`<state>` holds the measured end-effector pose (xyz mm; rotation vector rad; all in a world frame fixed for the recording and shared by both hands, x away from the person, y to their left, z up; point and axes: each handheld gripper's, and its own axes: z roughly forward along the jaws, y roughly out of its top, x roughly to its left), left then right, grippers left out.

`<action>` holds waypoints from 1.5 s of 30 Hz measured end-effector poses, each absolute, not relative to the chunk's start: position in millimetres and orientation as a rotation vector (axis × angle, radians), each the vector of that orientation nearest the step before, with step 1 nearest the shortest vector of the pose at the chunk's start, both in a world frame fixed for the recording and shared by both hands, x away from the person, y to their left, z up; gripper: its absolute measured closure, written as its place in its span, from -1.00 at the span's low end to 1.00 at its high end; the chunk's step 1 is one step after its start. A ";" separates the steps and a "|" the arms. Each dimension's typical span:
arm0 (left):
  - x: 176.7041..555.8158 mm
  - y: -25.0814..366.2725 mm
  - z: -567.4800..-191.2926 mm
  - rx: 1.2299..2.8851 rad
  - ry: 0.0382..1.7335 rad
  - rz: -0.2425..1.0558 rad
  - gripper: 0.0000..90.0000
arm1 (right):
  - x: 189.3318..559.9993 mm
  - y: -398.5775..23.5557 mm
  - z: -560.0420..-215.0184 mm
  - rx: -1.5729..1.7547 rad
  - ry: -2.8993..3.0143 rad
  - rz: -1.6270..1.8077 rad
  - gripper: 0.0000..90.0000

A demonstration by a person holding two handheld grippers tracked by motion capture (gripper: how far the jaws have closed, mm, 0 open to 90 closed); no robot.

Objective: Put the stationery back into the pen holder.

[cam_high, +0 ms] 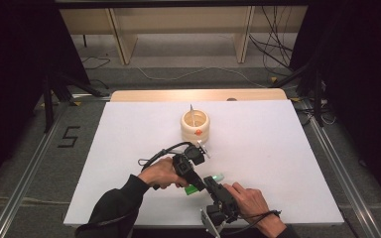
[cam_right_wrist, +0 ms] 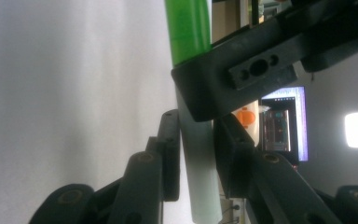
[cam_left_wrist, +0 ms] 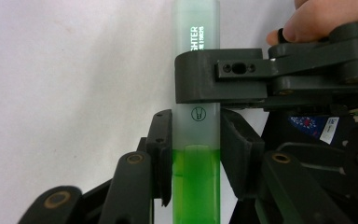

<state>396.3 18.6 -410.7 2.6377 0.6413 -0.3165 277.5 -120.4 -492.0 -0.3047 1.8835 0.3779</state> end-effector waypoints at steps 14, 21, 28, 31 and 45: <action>391.2 33.2 -398.5 2.584 0.656 -0.260 0.04 | 277.4 -124.9 -491.1 -0.292 1.900 0.389 0.72; 382.4 54.8 -390.4 2.456 0.676 -0.179 -0.30 | 281.5 -129.8 -488.0 -0.259 1.909 0.410 0.71; 374.5 84.6 -398.8 2.328 0.674 -0.051 -0.47 | 288.3 -139.0 -484.7 -0.165 1.941 0.446 0.71; 371.2 95.0 -399.3 2.258 0.696 -0.006 -0.49 | 292.0 -140.6 -483.7 -0.144 1.950 0.449 0.71; 351.3 133.7 -412.1 1.973 0.749 0.201 -0.53 | 306.6 -156.3 -475.0 0.049 2.009 0.543 0.71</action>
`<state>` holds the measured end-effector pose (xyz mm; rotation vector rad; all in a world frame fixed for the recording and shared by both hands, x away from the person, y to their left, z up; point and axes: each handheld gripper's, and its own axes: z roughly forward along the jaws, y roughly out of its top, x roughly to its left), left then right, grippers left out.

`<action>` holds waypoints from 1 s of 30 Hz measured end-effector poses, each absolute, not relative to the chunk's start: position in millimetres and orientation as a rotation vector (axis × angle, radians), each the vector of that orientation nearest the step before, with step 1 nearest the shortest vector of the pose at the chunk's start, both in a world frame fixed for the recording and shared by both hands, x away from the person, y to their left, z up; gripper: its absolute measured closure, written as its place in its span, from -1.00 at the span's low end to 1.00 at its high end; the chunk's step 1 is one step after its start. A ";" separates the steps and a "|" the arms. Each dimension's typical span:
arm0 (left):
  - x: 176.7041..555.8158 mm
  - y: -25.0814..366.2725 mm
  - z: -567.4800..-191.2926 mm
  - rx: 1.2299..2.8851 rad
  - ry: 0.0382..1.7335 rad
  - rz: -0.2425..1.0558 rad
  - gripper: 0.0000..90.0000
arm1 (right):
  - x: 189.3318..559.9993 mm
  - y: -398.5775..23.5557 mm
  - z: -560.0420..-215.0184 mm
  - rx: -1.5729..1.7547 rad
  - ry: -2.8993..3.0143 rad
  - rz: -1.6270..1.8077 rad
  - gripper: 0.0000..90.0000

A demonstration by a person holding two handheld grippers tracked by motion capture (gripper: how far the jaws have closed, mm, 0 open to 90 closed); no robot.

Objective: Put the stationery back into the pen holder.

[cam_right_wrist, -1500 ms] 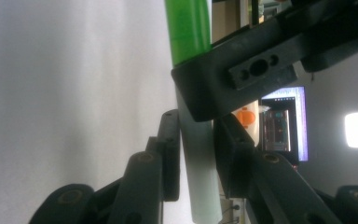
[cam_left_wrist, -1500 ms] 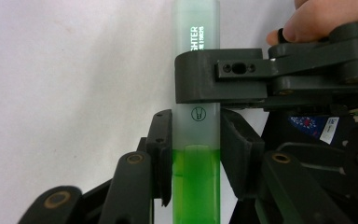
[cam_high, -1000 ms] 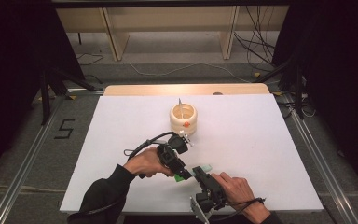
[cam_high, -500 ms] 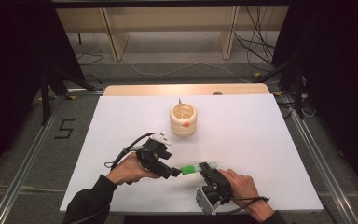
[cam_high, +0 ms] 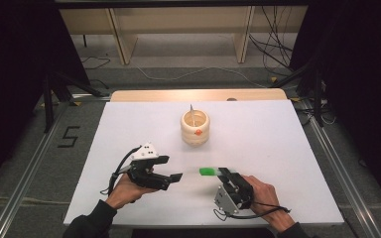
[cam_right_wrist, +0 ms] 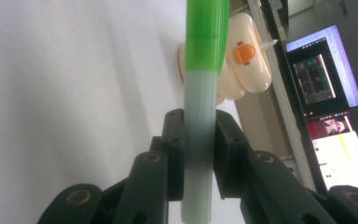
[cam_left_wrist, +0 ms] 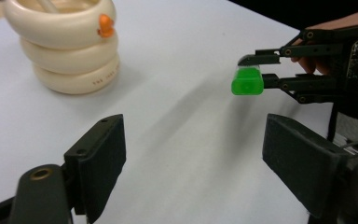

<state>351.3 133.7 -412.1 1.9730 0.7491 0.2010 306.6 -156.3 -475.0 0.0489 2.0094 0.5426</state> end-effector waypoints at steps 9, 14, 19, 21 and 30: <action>344.1 145.4 -417.0 1.893 0.778 0.282 -0.54 | 313.1 -162.7 -469.9 0.171 2.049 0.634 0.71; 338.2 148.2 -417.5 1.863 0.778 0.307 -0.57 | 320.1 -168.8 -462.2 0.308 2.094 0.748 0.71; 334.4 148.3 -419.1 1.872 0.773 0.334 -0.62 | 330.9 -175.3 -452.9 0.474 2.125 0.904 0.71; 333.2 148.8 -419.0 1.862 0.772 0.335 -0.63 | 335.3 -178.1 -448.0 0.545 2.132 0.967 0.71; 330.2 150.9 -419.3 1.827 0.777 0.359 -0.64 | 360.3 -186.4 -430.9 0.801 2.134 1.177 0.71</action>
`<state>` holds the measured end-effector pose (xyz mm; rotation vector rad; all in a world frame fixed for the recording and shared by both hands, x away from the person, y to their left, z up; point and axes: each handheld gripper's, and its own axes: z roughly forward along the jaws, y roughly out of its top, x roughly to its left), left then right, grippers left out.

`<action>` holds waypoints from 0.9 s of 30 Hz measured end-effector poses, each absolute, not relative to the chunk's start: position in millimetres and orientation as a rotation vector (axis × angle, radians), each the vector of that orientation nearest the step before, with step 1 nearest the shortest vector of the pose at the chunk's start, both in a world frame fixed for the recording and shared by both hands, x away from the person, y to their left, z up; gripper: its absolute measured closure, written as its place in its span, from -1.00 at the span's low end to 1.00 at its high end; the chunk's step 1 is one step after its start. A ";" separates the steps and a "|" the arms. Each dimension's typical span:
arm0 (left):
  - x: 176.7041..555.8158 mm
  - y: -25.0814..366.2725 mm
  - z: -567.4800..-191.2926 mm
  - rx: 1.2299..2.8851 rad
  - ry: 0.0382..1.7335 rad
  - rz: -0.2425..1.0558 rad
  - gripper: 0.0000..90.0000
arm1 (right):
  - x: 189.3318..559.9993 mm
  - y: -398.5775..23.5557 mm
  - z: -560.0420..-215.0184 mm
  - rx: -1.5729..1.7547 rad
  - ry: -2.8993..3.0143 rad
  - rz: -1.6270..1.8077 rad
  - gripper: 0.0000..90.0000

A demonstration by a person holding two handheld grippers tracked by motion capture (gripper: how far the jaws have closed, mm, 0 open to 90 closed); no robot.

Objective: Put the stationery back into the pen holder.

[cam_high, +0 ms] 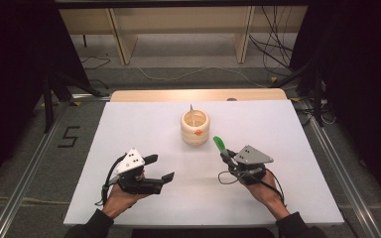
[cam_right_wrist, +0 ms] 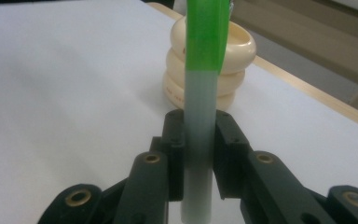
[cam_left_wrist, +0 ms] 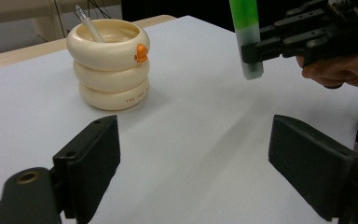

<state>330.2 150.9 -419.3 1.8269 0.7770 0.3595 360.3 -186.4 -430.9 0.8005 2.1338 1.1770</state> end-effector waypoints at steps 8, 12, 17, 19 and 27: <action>325.9 151.9 -420.1 1.821 0.774 0.374 -0.64 | 385.5 -184.8 -416.3 0.963 2.098 1.298 0.71; 325.0 152.2 -420.3 1.810 0.775 0.384 -0.64 | 400.0 -183.6 -409.7 1.027 2.082 1.356 0.71; 325.3 153.6 -421.0 1.808 0.785 0.377 -0.65 | 415.0 -179.5 -403.3 1.062 2.068 1.368 0.71; 325.0 153.5 -421.0 1.809 0.784 0.375 -0.65 | 419.1 -178.2 -402.3 1.068 2.065 1.378 0.71; 324.8 153.7 -421.0 1.806 0.783 0.376 -0.65 | 430.9 -176.9 -401.1 1.118 2.061 1.393 0.71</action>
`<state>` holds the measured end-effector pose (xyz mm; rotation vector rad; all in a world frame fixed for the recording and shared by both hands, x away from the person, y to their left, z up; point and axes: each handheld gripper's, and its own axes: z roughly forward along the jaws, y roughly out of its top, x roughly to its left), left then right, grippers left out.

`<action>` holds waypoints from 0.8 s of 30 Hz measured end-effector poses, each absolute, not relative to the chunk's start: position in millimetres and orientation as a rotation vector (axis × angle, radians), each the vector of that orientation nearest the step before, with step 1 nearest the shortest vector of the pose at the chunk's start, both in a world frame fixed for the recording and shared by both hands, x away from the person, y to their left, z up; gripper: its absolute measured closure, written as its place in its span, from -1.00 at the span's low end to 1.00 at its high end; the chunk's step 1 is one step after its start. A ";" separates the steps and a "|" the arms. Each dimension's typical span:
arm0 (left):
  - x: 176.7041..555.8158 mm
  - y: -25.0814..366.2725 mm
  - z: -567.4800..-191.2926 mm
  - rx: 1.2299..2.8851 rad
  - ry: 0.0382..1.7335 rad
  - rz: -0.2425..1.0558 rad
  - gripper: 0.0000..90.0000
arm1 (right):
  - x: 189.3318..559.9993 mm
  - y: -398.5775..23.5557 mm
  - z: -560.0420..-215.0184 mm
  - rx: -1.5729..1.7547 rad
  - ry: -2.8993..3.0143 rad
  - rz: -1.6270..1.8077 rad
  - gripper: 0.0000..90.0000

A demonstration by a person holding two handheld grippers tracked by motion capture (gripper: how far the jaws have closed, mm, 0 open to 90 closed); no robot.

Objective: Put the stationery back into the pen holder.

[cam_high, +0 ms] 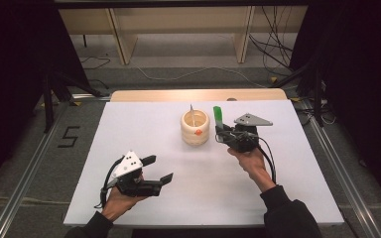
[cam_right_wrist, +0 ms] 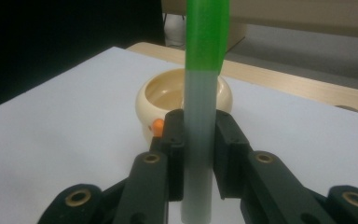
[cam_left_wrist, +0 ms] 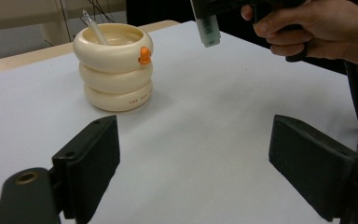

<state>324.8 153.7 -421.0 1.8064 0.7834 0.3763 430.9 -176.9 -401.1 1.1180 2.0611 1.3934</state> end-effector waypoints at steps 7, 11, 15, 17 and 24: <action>325.1 152.6 -422.0 1.812 0.782 0.378 -0.65 | 442.2 -172.1 -399.1 1.147 2.059 1.399 0.71; 324.8 152.0 -422.2 1.814 0.777 0.382 -0.65 | 450.2 -167.8 -396.0 1.161 2.047 1.422 0.71; 324.8 153.1 -421.7 1.808 0.778 0.385 -0.65 | 460.3 -163.4 -390.1 1.185 2.039 1.435 0.71; 324.8 153.4 -421.6 1.804 0.780 0.384 -0.65 | 464.3 -161.4 -387.6 1.190 2.034 1.439 0.71; 324.9 153.4 -421.2 1.797 0.777 0.391 -0.65 | 477.0 -148.4 -380.8 1.196 2.034 1.436 0.71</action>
